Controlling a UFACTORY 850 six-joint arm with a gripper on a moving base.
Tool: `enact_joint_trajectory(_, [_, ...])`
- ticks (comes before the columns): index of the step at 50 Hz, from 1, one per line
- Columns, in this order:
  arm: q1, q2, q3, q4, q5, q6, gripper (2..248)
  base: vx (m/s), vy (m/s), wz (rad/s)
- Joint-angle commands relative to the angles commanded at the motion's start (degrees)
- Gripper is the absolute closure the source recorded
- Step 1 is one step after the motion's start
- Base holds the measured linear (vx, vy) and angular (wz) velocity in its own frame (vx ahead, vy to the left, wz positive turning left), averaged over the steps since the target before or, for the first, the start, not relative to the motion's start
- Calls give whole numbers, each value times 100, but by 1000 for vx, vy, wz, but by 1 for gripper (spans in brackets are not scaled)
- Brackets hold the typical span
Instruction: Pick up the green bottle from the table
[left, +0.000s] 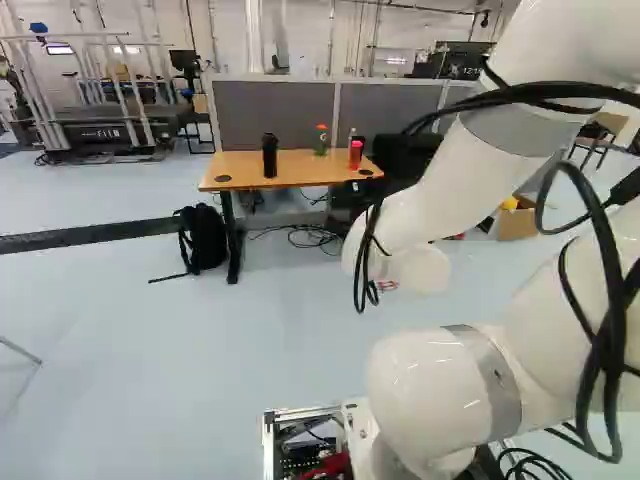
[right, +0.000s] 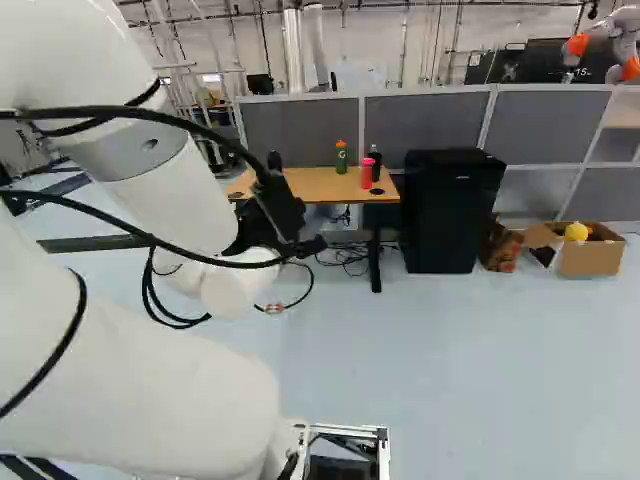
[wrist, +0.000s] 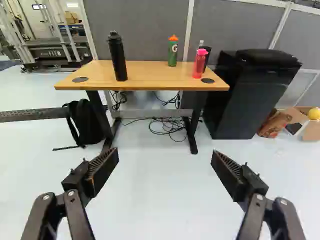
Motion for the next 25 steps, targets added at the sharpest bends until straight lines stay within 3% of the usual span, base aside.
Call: enact_joint_trajectory(25, [0,0,0,0,0,0,3,0,0,0])
